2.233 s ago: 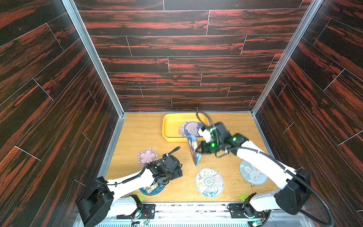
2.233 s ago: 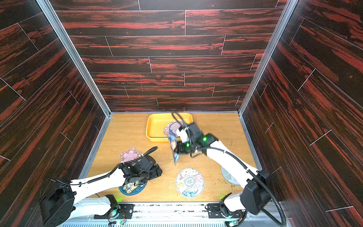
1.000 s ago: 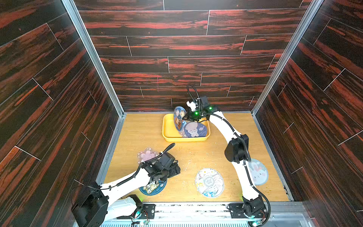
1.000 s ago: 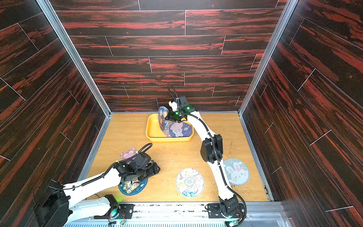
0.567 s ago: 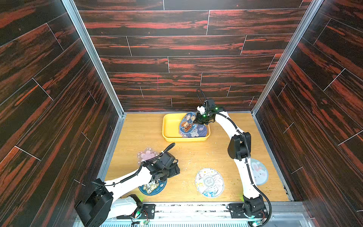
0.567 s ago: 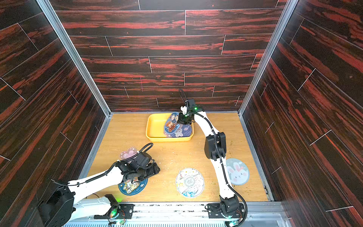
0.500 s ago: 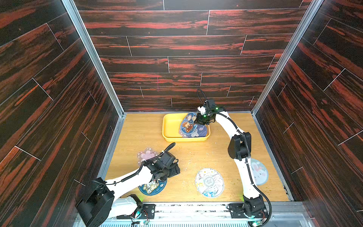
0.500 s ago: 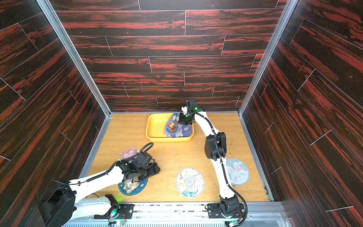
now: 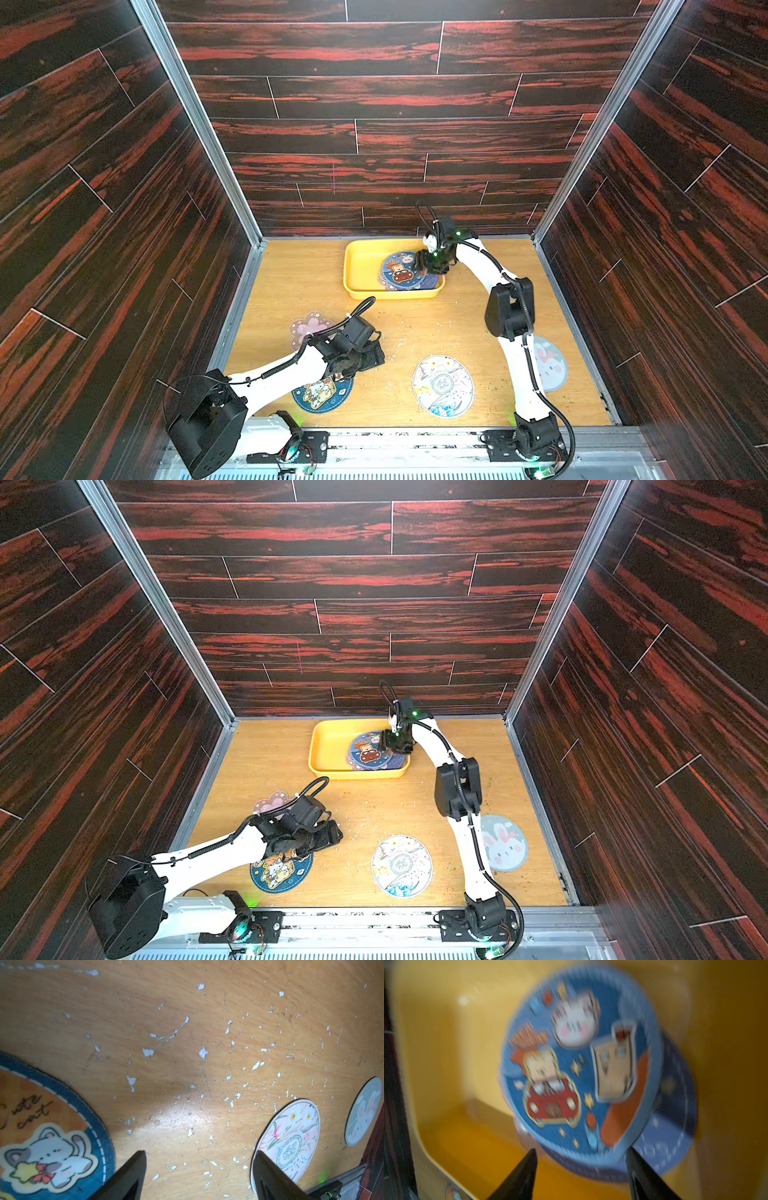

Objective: Put the coasters into the storage box
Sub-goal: Place the coaster in the storage box, then move the coaster to the center of the board.

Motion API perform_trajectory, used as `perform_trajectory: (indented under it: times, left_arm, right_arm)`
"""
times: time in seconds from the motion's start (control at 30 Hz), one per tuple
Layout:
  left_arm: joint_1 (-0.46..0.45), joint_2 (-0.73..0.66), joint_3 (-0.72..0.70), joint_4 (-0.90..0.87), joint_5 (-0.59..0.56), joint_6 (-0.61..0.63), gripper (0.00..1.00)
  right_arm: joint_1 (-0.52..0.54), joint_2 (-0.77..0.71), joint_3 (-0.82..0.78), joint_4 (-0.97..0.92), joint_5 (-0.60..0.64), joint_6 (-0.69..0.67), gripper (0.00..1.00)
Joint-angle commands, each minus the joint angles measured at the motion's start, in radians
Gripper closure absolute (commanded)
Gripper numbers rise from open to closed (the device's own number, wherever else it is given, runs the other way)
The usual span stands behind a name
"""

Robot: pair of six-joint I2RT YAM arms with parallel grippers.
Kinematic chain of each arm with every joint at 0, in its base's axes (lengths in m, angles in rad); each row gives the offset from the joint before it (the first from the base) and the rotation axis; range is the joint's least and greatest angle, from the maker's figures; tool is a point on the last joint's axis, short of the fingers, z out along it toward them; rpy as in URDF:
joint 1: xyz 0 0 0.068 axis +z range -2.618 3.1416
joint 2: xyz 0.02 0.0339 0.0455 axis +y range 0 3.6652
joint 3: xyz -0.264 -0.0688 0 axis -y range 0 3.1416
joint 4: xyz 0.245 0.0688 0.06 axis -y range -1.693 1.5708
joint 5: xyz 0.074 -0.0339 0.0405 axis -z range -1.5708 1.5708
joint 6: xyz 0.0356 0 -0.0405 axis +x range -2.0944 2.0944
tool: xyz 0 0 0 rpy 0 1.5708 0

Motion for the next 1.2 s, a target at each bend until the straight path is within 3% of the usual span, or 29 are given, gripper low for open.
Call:
perform_trajectory:
  times: [0.0, 0.33, 0.67, 0.87, 1.17]
  left_arm:
    - [0.004, -0.001, 0.029, -0.025, 0.001, 0.022, 0.16]
    - [0.004, 0.028, 0.048, -0.005, 0.029, 0.051, 0.16]
    - [0.004, 0.067, 0.077, 0.016, 0.06, 0.075, 0.16]
    - [-0.001, 0.075, 0.068, 0.027, 0.064, 0.085, 0.16]
    - [-0.054, 0.085, 0.04, 0.071, 0.033, 0.063, 0.16]
  right_arm:
    - [0.009, -0.208, -0.142, 0.06, -0.014, 0.008, 0.29]
    - [0.009, -0.623, -0.719, 0.28, -0.066, 0.093, 0.24]
    - [0.009, -0.969, -1.193, 0.338, -0.068, 0.187, 0.2]
    - [0.038, -1.126, -1.407, 0.336, -0.031, 0.24, 0.14]
    - [0.165, -1.239, -1.604, 0.33, 0.057, 0.359, 0.13]
